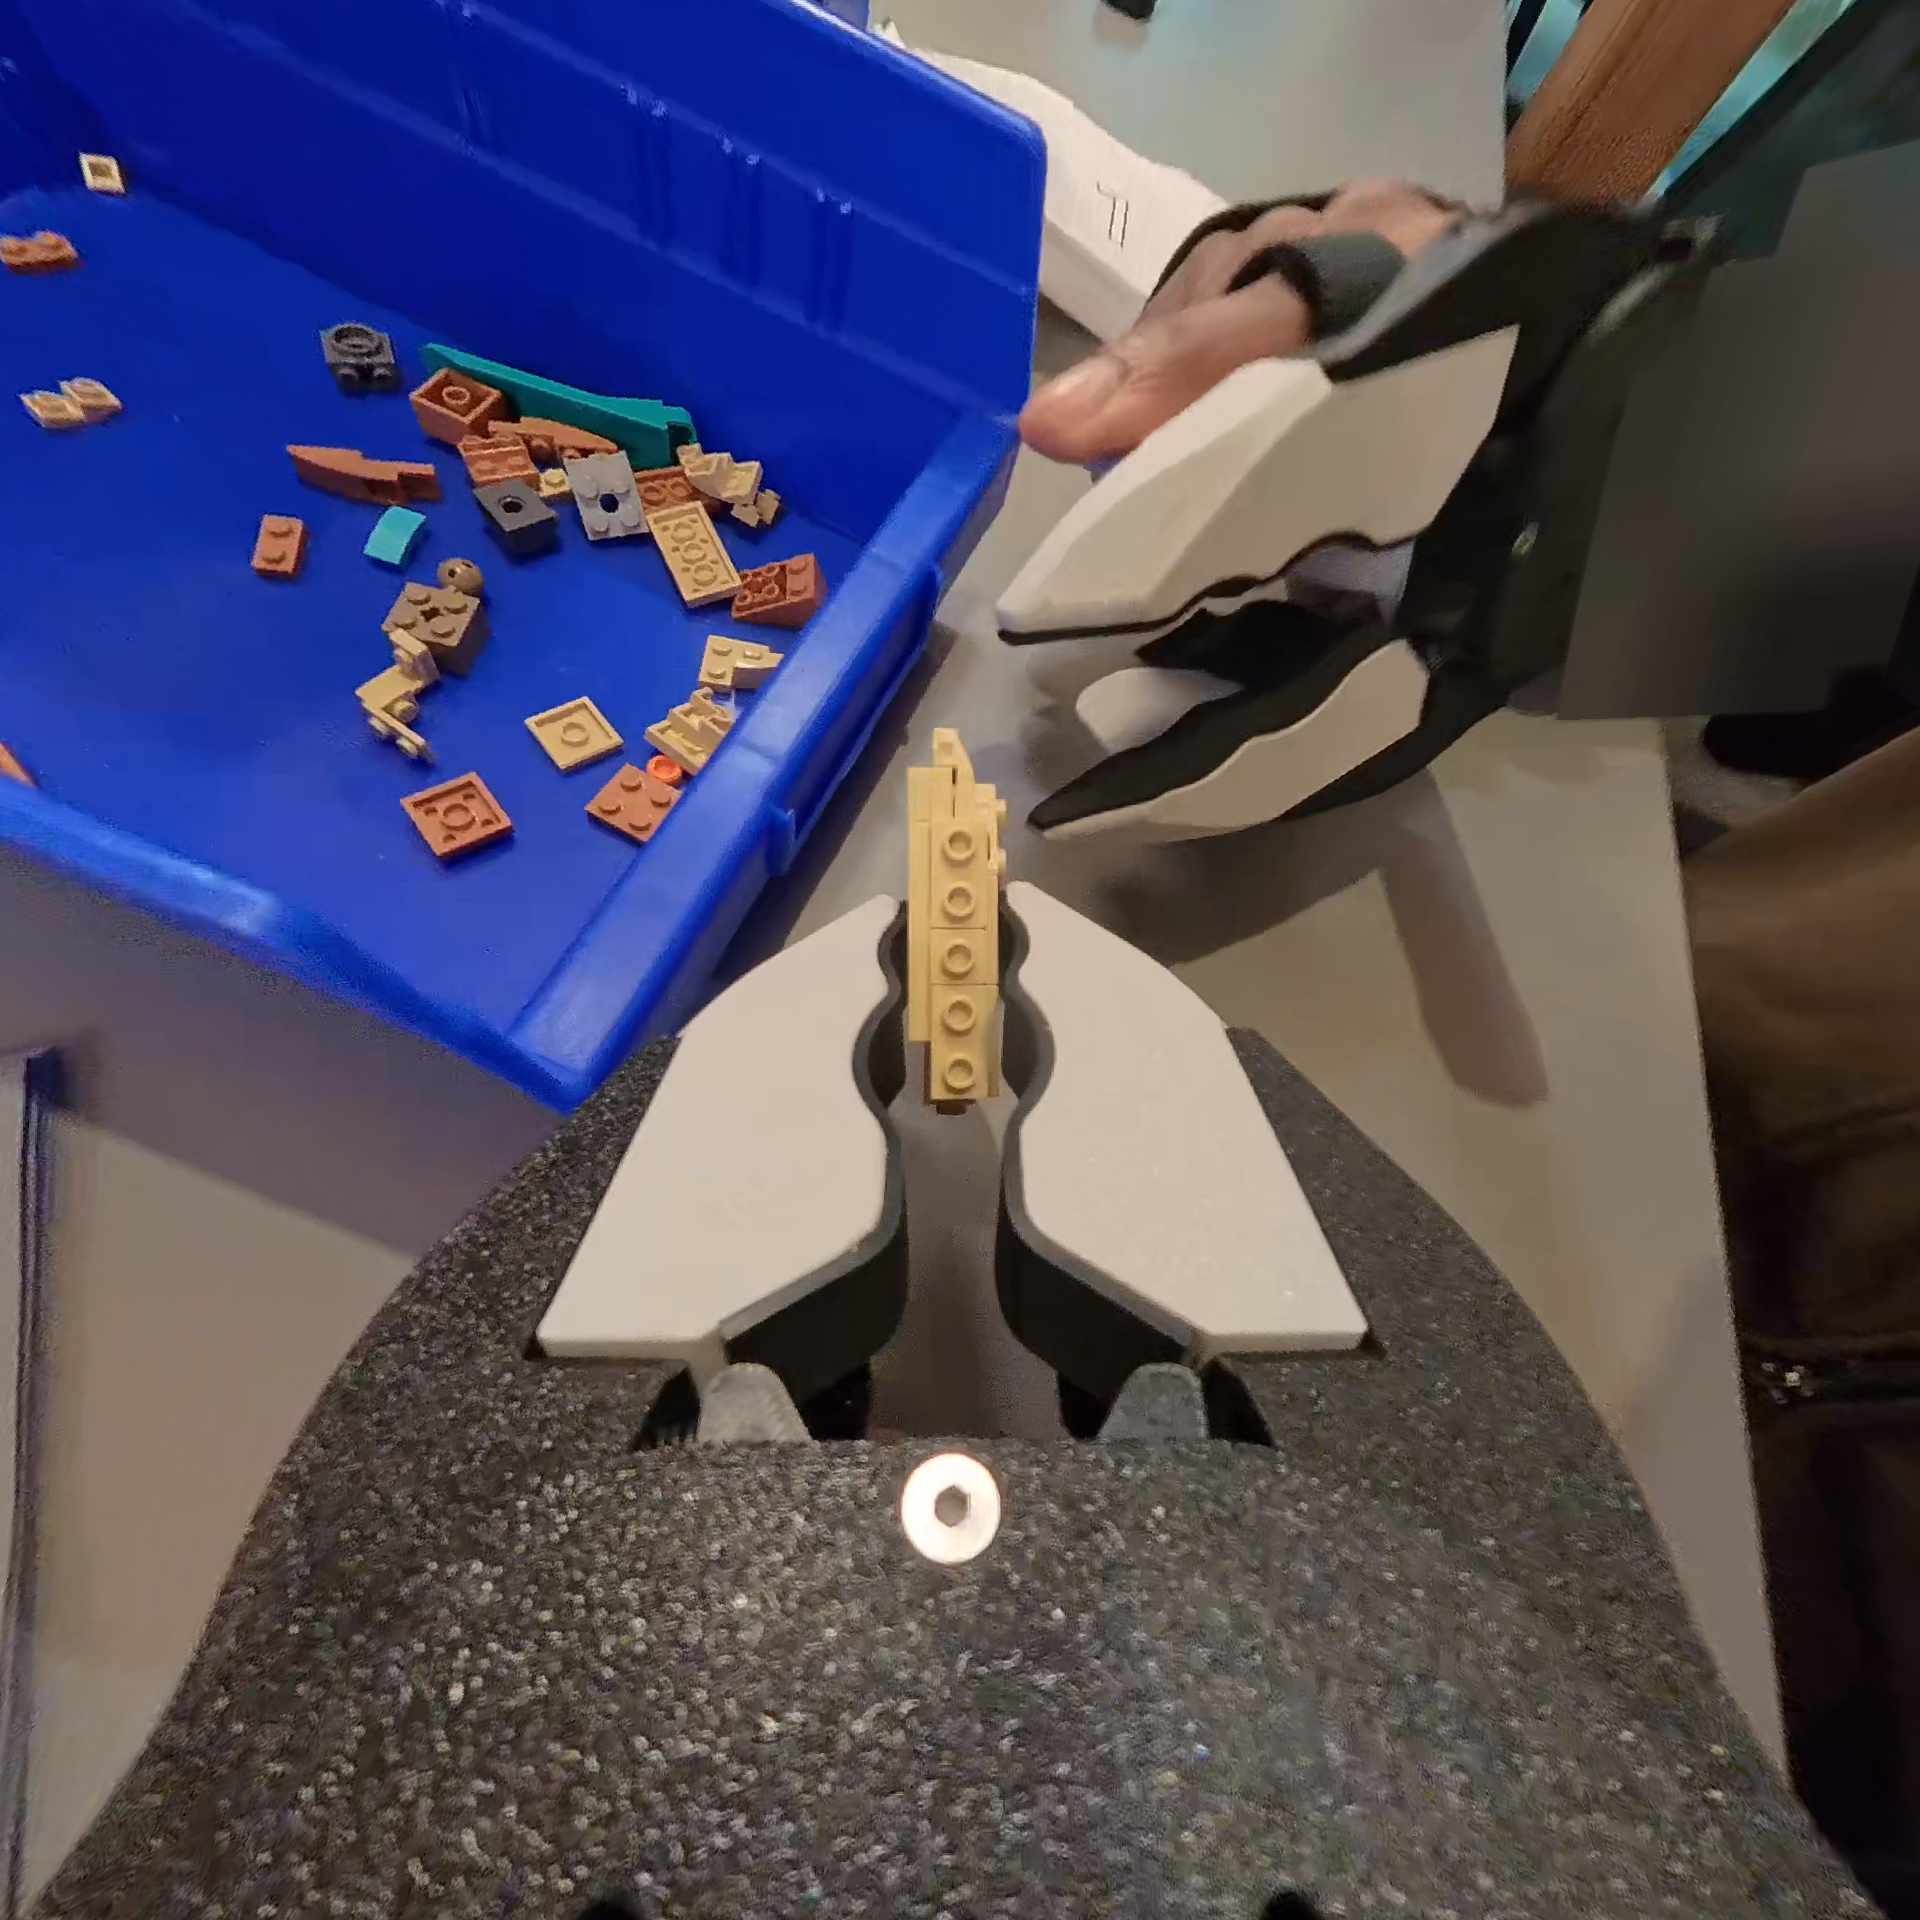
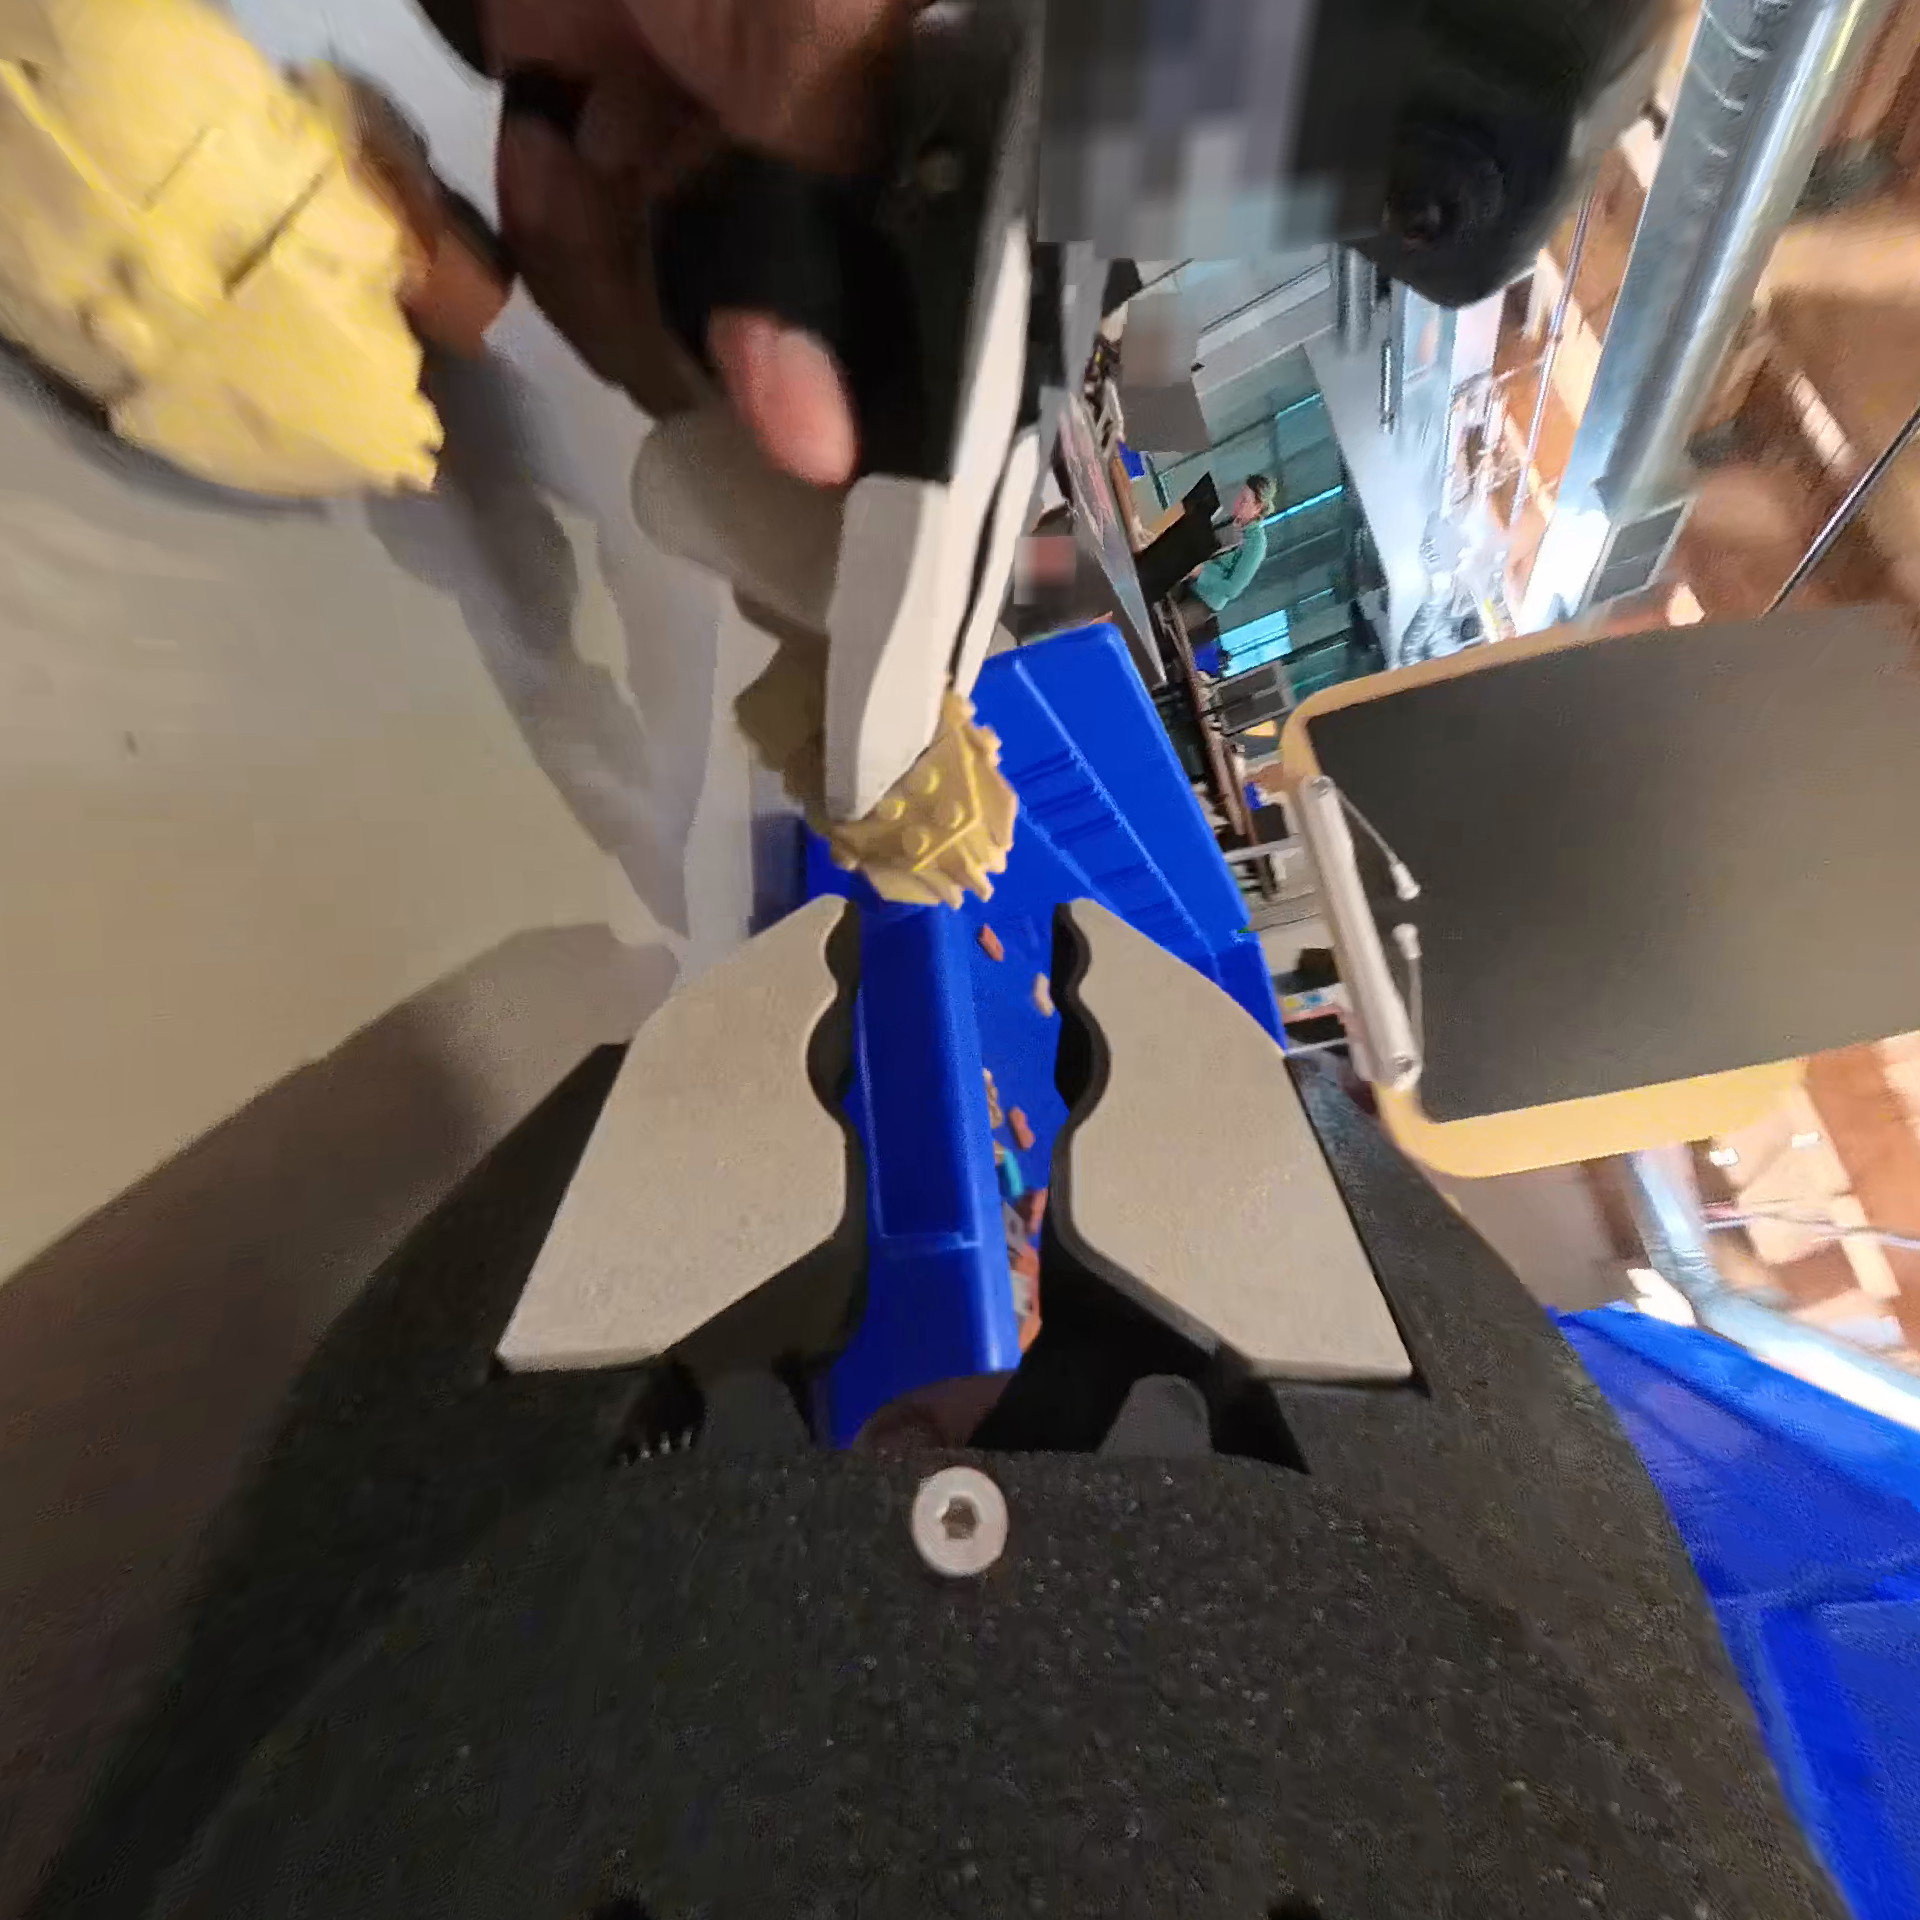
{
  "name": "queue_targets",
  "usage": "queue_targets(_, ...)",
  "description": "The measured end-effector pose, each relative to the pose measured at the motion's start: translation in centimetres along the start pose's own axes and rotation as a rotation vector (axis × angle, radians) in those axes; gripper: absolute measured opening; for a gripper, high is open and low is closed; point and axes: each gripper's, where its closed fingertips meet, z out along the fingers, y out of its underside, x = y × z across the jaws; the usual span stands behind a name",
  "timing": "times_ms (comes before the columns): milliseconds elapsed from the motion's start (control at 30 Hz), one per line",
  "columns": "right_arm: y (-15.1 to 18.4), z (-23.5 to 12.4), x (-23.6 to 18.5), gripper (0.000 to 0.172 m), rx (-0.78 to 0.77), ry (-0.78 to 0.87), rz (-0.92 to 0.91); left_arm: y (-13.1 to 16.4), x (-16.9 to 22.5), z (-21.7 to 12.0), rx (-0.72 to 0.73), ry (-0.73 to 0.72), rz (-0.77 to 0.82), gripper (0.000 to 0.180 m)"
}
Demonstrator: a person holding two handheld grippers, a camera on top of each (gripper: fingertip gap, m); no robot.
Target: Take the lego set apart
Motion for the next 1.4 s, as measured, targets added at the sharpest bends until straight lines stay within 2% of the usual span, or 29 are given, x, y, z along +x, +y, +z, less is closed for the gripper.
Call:
queue_targets(100,0.5,0.4,-0.8,0.049,-0.043,0.005,-0.129,-0.2,0.4,-0.2,0.011,0.040,-0.025,0.014)
queue_targets(233,-0.4,0.4,-1.0,0.055,-0.027,0.033,-0.221,0.3,1.6,0.2,-0.044,0.072,0.012,0.014)
queue_targets(333,-1.1,0.4,-1.4,0.050,-0.010,0.037,-0.279,0.7,3.0,0.6,-0.079,0.121,0.040,0.014)
queue_targets(367,-1.2,0.4,-1.7,0.044,-0.006,0.026,-0.294,0.7,3.3,0.7,-0.082,0.127,0.052,0.014)
queue_targets(433,-1.3,0.3,-1.9,0.042,0.006,0.020,-0.268,0.6,3.4,0.6,-0.083,0.120,0.085,0.014)
queue_targets(600,-0.7,0.3,-1.3,0.041,0.003,-0.097,0.106,0.0,3.4,0.0,-0.047,0.114,0.194,0.031)
queue_targets(767,0.1,0.3,-1.2,0.041,-0.012,-0.244,0.493,-0.2,1.0,-1.5,-0.029,-0.020,0.422,0.050)
queue_targets(967,-0.2,0.3,-1.1,0.041,0.021,-0.321,0.722,-1.1,1.3,-1.5,0.036,-0.065,0.561,0.053)
queue_targets(1167,-1.1,0.1,-1.1,0.041,0.082,-0.397,0.891,-2.4,1.6,-1.6,0.129,-0.075,0.526,0.052)
queue_targets(1400,-2.0,-0.3,-0.4,0.041,0.185,-0.467,1.082,-3.8,2.5,-2.3,0.251,-0.005,0.436,0.046)
